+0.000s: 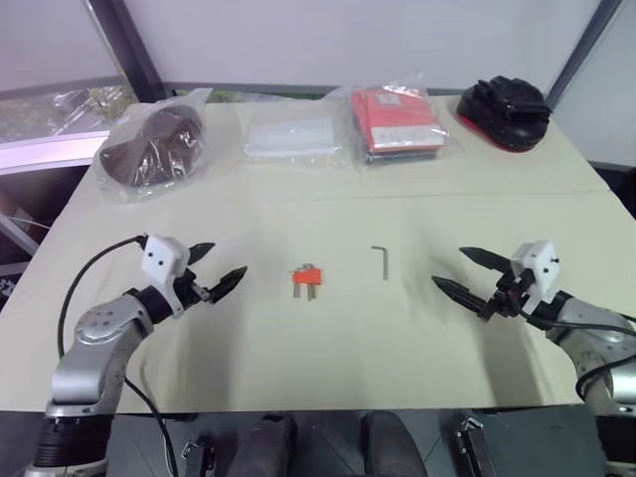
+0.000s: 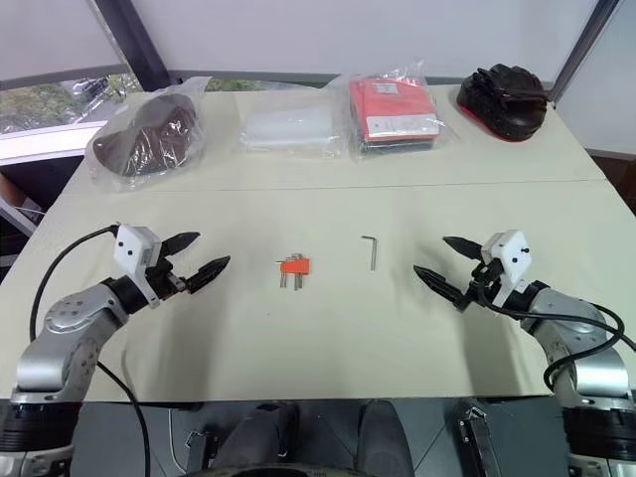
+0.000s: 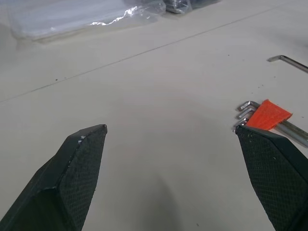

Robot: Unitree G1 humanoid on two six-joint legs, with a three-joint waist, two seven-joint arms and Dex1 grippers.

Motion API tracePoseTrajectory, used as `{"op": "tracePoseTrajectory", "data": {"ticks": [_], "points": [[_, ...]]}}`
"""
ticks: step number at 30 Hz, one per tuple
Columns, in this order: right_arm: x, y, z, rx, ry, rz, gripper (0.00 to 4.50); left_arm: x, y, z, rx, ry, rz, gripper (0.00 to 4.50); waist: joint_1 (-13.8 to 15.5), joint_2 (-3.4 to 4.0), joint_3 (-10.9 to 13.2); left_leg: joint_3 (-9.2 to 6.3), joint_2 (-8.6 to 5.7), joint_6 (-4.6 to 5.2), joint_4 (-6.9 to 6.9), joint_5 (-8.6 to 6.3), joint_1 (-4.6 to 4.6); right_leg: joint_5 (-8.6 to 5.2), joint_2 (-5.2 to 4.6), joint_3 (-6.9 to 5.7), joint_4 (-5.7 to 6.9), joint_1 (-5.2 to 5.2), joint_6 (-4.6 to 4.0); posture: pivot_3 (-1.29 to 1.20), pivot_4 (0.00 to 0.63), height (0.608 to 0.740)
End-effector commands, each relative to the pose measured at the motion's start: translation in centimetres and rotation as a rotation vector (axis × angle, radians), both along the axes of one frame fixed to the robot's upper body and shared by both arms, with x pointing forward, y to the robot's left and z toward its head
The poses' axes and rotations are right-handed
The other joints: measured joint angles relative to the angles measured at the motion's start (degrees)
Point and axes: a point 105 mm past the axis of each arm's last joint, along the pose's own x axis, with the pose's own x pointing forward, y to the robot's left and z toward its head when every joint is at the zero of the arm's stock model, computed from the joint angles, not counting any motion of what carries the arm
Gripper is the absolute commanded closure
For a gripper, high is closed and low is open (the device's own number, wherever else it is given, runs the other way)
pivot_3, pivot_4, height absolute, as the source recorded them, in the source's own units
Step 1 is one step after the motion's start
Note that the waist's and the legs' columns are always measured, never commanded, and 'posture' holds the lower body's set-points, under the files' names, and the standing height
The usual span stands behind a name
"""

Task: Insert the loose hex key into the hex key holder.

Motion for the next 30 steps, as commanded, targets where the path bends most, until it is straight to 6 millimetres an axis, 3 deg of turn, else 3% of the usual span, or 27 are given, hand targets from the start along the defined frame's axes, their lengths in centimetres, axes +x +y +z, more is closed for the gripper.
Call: {"op": "tracePoseTrajectory", "data": {"ticks": [1,11,22,28,30], "points": [[-0.2,0.8,0.9,-0.019,-0.045,0.026,0.00,0.0,-0.3,0.8,0.009,-0.045,-0.013,0.04,0.0,0.00,0.0,0.00,0.00,0.00,0.00,0.00,0.00,0.00,0.00,0.00,-0.01,0.00,0.00,0.00,0.150,0.740],[0.6,0.8,0.4,-0.086,-0.020,0.036,0.00,0.8,0.2,1.1,-0.007,-0.071,0.013,0.04,0.0,0.00,0.0,0.01,0.00,0.00,-0.02,0.00,0.00,0.00,0.00,0.00,-0.08,0.02,0.00,0.00,0.150,0.740],[2.4,1.9,0.3,-0.111,-0.034,0.099,0.00,1.4,-1.0,1.7,-0.009,-0.103,0.004,0.04,-0.1,-0.01,0.0,0.02,0.00,0.00,-0.03,0.00,0.00,0.02,0.01,-0.01,-0.19,0.07,-0.01,0.00,0.150,0.740],[3.3,3.9,0.3,-0.152,-0.010,0.210,0.00,1.0,-1.2,1.9,0.046,-0.105,-0.053,0.04,-0.2,-0.01,0.0,0.02,0.00,0.00,-0.03,0.00,0.00,0.02,0.03,-0.01,-0.19,0.06,-0.01,0.00,0.150,0.740],[3.4,5.4,0.1,-0.154,0.006,0.283,0.00,0.7,-1.1,2.0,0.080,-0.086,-0.118,0.04,-0.3,-0.01,0.0,0.03,0.01,0.00,-0.03,0.00,0.00,0.02,0.03,-0.01,-0.19,0.05,-0.02,0.00,0.150,0.740]]}}
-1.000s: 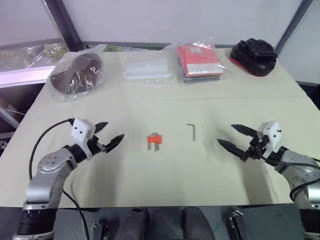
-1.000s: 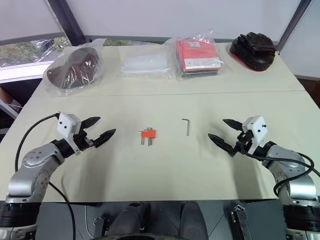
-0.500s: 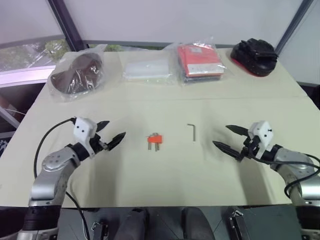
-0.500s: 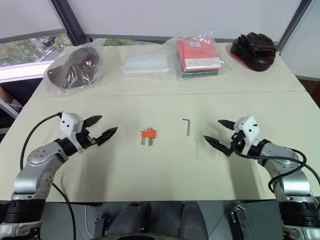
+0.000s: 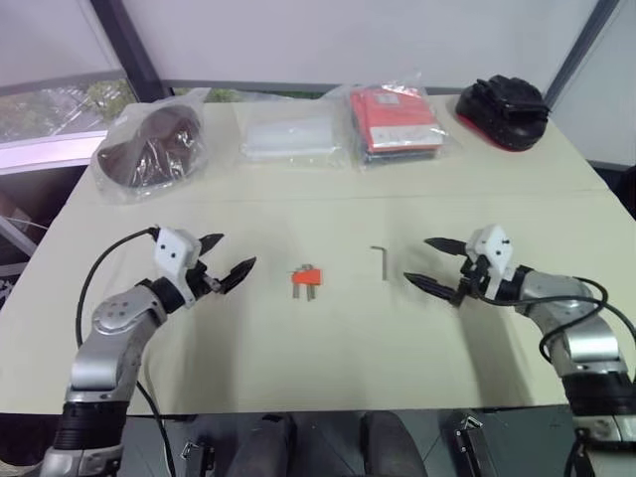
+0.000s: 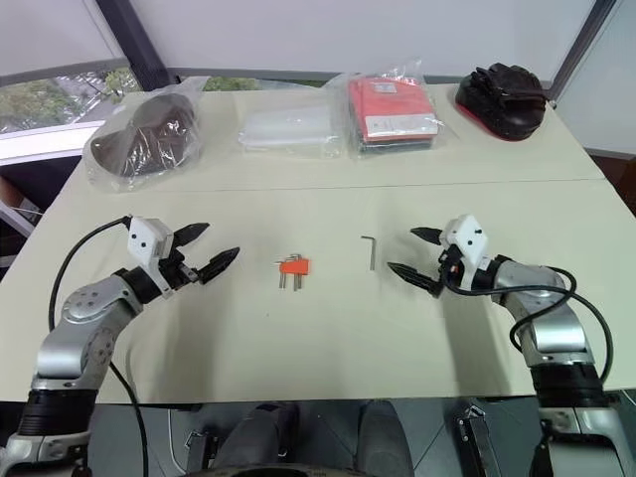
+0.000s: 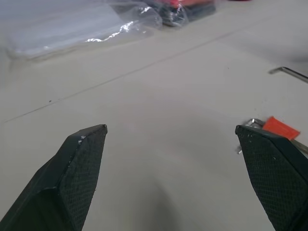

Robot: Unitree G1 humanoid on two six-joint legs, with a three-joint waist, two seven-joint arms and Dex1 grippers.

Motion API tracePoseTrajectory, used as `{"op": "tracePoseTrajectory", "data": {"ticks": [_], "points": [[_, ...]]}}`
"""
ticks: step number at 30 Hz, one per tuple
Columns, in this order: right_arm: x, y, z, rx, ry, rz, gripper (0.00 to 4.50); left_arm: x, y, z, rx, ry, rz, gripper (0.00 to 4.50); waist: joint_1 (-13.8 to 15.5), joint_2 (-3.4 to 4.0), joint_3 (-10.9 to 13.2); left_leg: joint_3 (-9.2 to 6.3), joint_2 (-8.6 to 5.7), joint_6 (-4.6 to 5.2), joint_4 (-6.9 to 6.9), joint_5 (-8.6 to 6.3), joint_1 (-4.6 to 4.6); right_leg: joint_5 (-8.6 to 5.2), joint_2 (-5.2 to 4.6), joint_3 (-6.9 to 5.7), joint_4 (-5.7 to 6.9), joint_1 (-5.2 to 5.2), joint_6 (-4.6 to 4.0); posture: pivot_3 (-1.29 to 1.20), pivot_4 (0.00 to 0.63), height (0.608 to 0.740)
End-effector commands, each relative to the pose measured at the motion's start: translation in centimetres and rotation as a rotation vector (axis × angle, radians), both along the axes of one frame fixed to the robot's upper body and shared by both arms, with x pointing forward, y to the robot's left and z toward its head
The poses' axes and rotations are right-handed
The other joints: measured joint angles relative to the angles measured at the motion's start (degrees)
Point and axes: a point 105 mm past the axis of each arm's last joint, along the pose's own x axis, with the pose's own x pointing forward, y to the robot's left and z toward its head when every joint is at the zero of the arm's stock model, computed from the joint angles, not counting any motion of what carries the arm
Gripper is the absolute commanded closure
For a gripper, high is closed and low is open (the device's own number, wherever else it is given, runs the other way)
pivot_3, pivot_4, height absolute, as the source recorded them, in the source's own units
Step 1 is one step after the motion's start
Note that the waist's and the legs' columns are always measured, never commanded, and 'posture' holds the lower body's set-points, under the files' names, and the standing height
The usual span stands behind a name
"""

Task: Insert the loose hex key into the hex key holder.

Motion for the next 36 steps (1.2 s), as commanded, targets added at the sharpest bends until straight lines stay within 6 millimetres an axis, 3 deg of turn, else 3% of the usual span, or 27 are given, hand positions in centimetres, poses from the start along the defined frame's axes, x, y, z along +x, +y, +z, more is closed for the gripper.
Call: {"op": "tracePoseTrajectory", "data": {"ticks": [1,7,12,18,27,36], "points": [[0.1,2.5,0.4,-0.010,0.005,0.126,0.00,-0.8,-0.1,1.3,0.075,-0.024,-0.116,0.04,-0.1,0.00,0.0,0.00,0.00,0.00,0.00,0.00,0.00,0.00,0.00,0.00,0.00,0.00,0.00,0.00,0.150,0.740],[0.9,6.9,0.9,0.008,-0.001,0.285,0.00,-2.7,0.1,0.7,0.201,0.056,-0.290,0.04,-0.2,0.03,0.0,-0.02,0.02,0.00,-0.04,0.00,0.00,0.00,0.02,0.00,-0.01,-0.03,0.00,0.00,0.150,0.740],[1.8,9.9,-0.1,0.012,0.027,0.379,0.00,-3.1,0.1,0.5,0.245,0.059,-0.310,0.04,-0.1,0.02,0.0,-0.07,0.01,-0.01,-0.07,0.00,0.00,0.01,0.02,-0.02,-0.02,-0.05,-0.01,0.00,0.150,0.740],[1.8,11.1,-2.1,-0.004,0.078,0.430,0.00,-3.9,-0.9,0.3,0.200,0.062,-0.309,0.04,-0.2,0.03,0.0,-0.11,0.01,-0.01,-0.08,0.01,-0.02,0.01,-0.01,-0.03,-0.02,-0.07,-0.01,0.00,0.150,0.740],[2.8,13.2,-2.5,-0.010,0.070,0.474,0.00,-5.0,-1.8,-0.7,0.162,0.089,-0.297,0.04,-1.3,0.05,0.0,-0.12,0.06,-0.07,-0.12,0.04,-0.02,0.05,0.07,-0.03,0.03,-0.15,-0.08,0.00,0.150,0.740],[2.9,14.8,-4.0,-0.125,0.031,0.546,0.00,-5.3,-2.0,-1.6,0.172,0.092,-0.272,0.04,-1.8,0.07,0.0,-0.13,0.06,-0.09,-0.12,0.05,-0.02,0.06,0.10,-0.03,0.04,-0.16,-0.09,0.00,0.150,0.740]]}}
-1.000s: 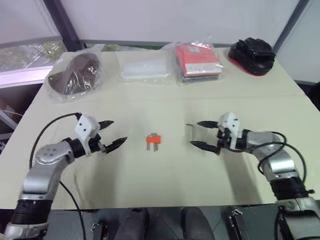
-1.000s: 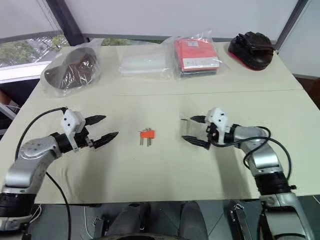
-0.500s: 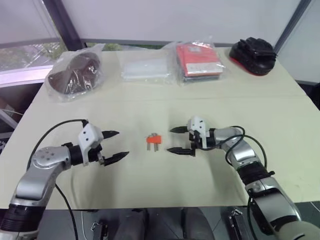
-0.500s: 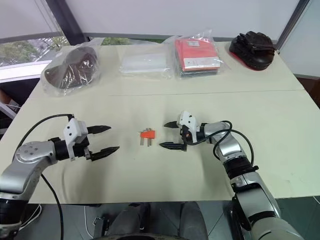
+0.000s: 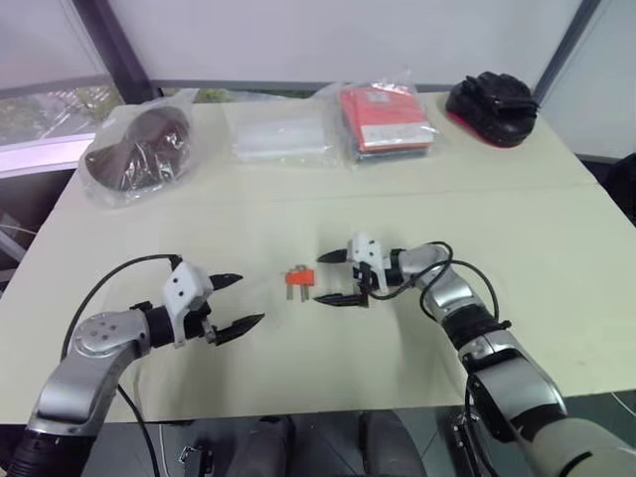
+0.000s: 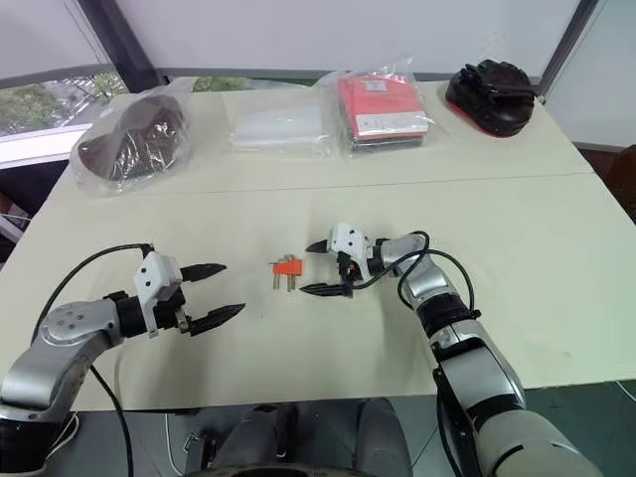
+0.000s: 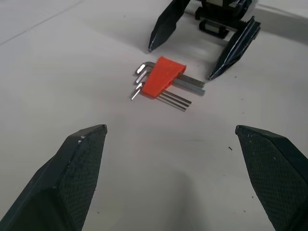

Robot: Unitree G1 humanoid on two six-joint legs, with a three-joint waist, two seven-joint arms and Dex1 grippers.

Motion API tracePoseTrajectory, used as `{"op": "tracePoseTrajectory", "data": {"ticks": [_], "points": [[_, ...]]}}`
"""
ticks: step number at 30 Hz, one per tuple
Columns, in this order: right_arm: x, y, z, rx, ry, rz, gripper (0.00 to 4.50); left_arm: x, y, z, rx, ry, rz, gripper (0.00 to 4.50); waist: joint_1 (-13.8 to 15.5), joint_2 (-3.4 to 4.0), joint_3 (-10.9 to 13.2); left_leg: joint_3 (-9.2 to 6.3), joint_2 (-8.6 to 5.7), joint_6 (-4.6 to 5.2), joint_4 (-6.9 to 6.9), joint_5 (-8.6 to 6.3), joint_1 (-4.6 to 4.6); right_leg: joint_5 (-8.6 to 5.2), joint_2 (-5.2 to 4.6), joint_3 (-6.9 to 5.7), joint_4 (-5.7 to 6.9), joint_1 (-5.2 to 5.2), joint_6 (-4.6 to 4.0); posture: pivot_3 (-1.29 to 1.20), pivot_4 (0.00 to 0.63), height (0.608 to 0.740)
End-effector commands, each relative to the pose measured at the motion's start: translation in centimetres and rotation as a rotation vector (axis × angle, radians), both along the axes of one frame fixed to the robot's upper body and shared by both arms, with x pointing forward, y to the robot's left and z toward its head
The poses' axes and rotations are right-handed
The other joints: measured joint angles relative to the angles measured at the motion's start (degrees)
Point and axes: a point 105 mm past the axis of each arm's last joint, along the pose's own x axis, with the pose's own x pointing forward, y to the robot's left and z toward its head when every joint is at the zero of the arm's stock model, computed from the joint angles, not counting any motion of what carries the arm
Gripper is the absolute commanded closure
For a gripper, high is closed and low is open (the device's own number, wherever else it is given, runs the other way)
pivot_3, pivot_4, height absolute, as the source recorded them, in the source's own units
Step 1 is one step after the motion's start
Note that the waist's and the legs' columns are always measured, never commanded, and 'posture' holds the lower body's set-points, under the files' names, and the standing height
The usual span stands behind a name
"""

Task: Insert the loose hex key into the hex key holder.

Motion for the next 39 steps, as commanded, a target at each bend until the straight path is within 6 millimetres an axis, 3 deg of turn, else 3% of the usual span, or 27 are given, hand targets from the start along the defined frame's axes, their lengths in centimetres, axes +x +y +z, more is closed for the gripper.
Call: {"op": "tracePoseTrajectory", "data": {"ticks": [1,2,9,15,22,25,32,39], "points": [[0.1,1.0,0.0,-0.010,-0.021,0.027,0.00,-0.2,-0.5,0.5,0.002,-0.036,-0.015,0.04,0.0,0.01,0.0,0.00,0.00,0.00,0.00,0.00,0.01,0.00,0.01,0.00,0.01,0.00,0.00,0.00,0.150,0.740],[0.1,1.1,-0.1,-0.010,-0.020,0.030,0.00,-0.2,-0.6,0.5,0.001,-0.035,-0.014,0.04,0.0,0.01,0.0,0.00,0.01,-0.01,-0.01,0.01,0.01,0.00,0.03,0.01,0.02,0.00,0.00,0.00,0.150,0.740],[0.5,2.0,-0.6,-0.021,-0.014,0.033,3.46,-0.2,-0.9,0.0,-0.001,-0.032,-0.012,0.00,0.0,0.01,0.0,0.00,0.12,-0.26,0.00,0.15,0.08,0.08,0.21,0.06,0.02,0.03,-0.14,0.00,0.150,0.740],[0.8,1.6,-0.7,-0.060,-0.044,0.038,3.55,0.0,-0.7,-0.2,-0.002,-0.033,0.005,0.00,0.0,0.04,0.0,-0.03,0.21,-0.25,-0.03,0.14,0.13,0.12,0.34,0.07,0.04,0.04,-0.20,0.00,0.150,0.740],[0.9,0.3,4.0,-0.164,-0.553,0.173,3.55,3.1,0.4,2.9,-0.217,-0.038,0.079,0.00,1.1,0.08,0.0,-0.11,0.17,-0.27,0.04,0.16,0.07,0.12,0.35,0.08,0.04,0.06,-0.20,0.00,0.150,0.740],[0.8,0.1,5.3,-0.194,-0.739,0.218,3.55,4.4,0.4,3.2,-0.238,-0.035,0.063,0.00,1.2,0.08,0.0,-0.10,0.19,-0.39,0.03,0.22,0.07,0.13,0.40,0.08,0.04,0.05,-0.20,0.00,0.150,0.740],[0.9,0.0,9.0,-0.163,-1.182,0.223,3.55,6.9,-2.6,4.9,-0.388,0.040,-0.113,0.00,0.0,0.04,0.0,-0.12,0.20,-0.67,-0.06,0.38,0.01,0.12,0.44,0.08,0.09,-0.07,-0.19,0.00,0.150,0.740],[0.5,0.0,11.1,-0.072,-1.359,0.185,3.55,7.9,-6.0,5.7,-0.462,0.120,-0.298,0.00,-0.2,0.03,0.0,-0.13,0.21,-0.70,-0.07,0.40,0.00,0.12,0.49,0.11,0.11,-0.11,-0.19,0.00,0.150,0.740]]}}
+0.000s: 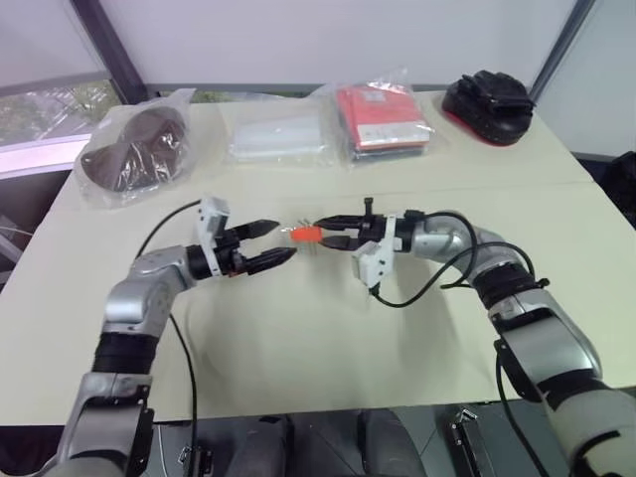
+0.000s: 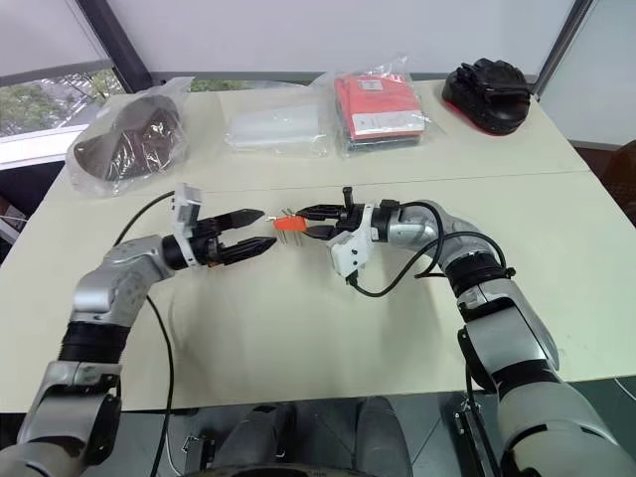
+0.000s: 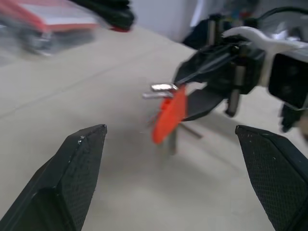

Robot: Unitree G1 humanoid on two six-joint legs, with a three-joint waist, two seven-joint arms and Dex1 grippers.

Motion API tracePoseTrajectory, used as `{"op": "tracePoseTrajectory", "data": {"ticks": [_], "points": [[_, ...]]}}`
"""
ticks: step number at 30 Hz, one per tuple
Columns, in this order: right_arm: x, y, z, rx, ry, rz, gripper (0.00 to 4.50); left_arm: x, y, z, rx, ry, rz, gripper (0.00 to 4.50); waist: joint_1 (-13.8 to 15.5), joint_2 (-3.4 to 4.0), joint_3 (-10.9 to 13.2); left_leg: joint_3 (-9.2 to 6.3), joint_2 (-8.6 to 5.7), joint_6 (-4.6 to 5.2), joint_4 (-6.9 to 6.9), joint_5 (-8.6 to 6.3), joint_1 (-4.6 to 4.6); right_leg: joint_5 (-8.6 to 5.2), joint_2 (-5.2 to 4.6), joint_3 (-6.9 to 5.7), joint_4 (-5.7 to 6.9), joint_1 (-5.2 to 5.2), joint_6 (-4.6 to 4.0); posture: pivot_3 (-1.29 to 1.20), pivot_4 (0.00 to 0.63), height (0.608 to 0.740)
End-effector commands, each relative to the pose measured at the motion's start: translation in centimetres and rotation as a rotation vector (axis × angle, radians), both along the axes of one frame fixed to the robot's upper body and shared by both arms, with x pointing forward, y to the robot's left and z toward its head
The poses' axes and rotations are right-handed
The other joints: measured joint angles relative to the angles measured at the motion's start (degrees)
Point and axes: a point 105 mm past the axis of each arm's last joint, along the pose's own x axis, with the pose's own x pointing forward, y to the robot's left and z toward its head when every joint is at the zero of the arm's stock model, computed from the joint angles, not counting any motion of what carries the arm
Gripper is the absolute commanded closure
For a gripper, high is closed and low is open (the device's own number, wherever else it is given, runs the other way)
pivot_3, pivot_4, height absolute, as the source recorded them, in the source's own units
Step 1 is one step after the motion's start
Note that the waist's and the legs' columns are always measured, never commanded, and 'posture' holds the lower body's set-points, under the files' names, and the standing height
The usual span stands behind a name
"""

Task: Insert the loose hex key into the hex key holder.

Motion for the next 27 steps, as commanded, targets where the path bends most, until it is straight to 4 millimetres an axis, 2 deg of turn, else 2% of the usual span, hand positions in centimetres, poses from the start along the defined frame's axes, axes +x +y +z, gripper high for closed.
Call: {"op": "tracePoseTrajectory", "data": {"ticks": [1,8,16,19,25,26,27], "points": [[-0.4,0.3,2.5,0.058,-0.113,0.040,3.55,0.5,-0.8,1.5,-0.046,-0.012,-0.069,0.00,0.0,-0.01,0.0,-0.01,0.00,0.00,0.01,0.00,-0.01,0.00,0.01,0.00,0.00,0.00,0.00,0.00,0.150,0.740],[-0.5,0.0,2.1,0.060,-0.120,0.039,3.55,1.8,-2.0,2.4,-0.066,-0.034,-0.100,0.00,-0.7,-0.01,0.0,-0.01,0.00,0.00,0.03,0.01,-0.02,0.00,0.01,0.00,0.00,0.01,0.00,0.00,0.150,0.740],[-0.8,0.5,2.1,0.083,-0.121,0.053,3.55,2.0,-2.9,1.6,-0.020,-0.048,-0.156,0.00,-1.3,-0.01,0.0,-0.03,0.00,0.00,0.01,0.01,-0.02,0.00,0.02,0.00,0.00,0.00,0.01,0.00,0.150,0.740],[-1.0,0.8,2.2,0.089,-0.126,0.058,3.55,1.9,-3.1,1.4,-0.013,-0.051,-0.167,0.89,-1.3,-0.01,0.0,-0.03,0.00,0.00,0.02,0.01,-0.03,0.00,0.02,0.00,0.01,0.00,0.01,0.00,0.150,0.740],[-1.3,0.9,2.0,0.092,-0.123,0.067,3.55,2.2,-3.3,1.9,-0.050,-0.052,-0.162,4.08,-1.2,-0.02,0.0,-0.05,-0.01,0.00,0.07,0.01,-0.05,0.00,0.02,0.00,0.01,0.02,0.01,0.00,0.150,0.740],[-1.4,1.0,1.9,0.090,-0.121,0.067,3.55,2.2,-3.3,2.0,-0.051,-0.053,-0.160,4.47,-1.2,-0.02,0.0,-0.04,-0.01,0.00,0.06,0.01,-0.05,0.00,0.02,0.01,0.01,0.02,0.01,0.00,0.150,0.740],[-1.4,1.0,1.8,0.089,-0.118,0.067,3.55,2.2,-3.3,1.9,-0.048,-0.057,-0.156,4.47,-1.2,-0.02,0.0,-0.05,-0.01,0.00,0.07,0.01,-0.05,0.00,0.02,0.00,0.01,0.02,0.01,0.00,0.150,0.740]]}}
